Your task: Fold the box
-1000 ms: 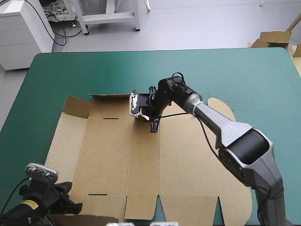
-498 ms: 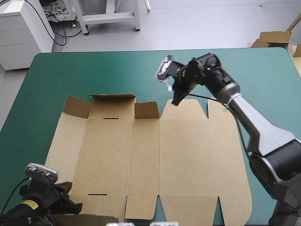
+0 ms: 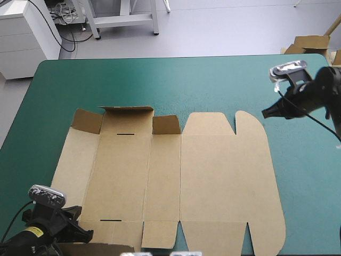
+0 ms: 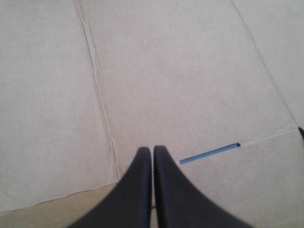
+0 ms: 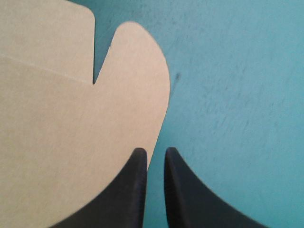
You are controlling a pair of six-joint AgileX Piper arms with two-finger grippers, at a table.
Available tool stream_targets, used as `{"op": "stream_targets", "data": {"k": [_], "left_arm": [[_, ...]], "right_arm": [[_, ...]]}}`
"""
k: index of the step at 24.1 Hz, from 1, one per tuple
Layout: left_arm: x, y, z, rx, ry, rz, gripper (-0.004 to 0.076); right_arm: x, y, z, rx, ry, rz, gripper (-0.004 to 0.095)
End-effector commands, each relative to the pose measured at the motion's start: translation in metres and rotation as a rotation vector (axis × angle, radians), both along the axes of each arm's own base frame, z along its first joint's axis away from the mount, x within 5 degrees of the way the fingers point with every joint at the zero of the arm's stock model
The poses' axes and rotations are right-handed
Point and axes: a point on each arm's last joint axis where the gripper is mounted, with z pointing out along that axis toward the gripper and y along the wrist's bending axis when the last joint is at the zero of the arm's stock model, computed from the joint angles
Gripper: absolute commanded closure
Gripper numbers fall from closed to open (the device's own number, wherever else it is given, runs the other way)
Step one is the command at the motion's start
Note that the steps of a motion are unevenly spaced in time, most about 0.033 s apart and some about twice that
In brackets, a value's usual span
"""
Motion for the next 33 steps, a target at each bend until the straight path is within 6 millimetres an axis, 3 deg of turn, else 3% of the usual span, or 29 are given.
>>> {"op": "stream_targets", "data": {"k": [1,2,6,9,12,19,26,30,33], "left_arm": [[0.004,-0.001,0.011,-0.031,-0.059,0.01,0.0731],[0.004,-0.001,0.011,-0.031,-0.059,0.01,0.0731],[0.005,-0.001,0.013,-0.035,-0.074,0.02,0.0731],[0.016,0.001,0.022,-0.069,-0.096,0.071,0.0731],[0.036,0.003,0.026,-0.08,-0.059,0.094,0.0731],[0.112,0.016,0.05,-0.112,0.005,0.221,0.0731],[0.178,0.069,0.072,-0.153,0.106,0.43,0.0731],[0.189,0.108,0.08,-0.257,0.125,0.524,0.0731],[0.182,0.134,0.076,-0.304,0.162,0.585,0.0731]], "right_arm": [[-0.043,-0.008,0.007,0.078,-0.051,-0.06,0.0794],[-0.063,-0.008,-0.004,0.073,-0.026,-0.065,0.0795],[-0.106,-0.004,-0.029,0.079,-0.004,-0.07,0.0794],[-0.123,-0.002,-0.037,0.079,-0.007,-0.071,0.0794],[-0.125,-0.002,-0.035,0.078,-0.019,-0.07,0.0796],[-0.124,-0.002,-0.035,0.078,-0.024,-0.071,0.0801],[-0.124,-0.002,-0.035,0.078,-0.024,-0.071,0.0868],[-0.124,-0.002,-0.035,0.076,-0.025,-0.068,0.0893],[-0.124,-0.002,-0.035,0.074,-0.025,-0.064,0.0912]]}}
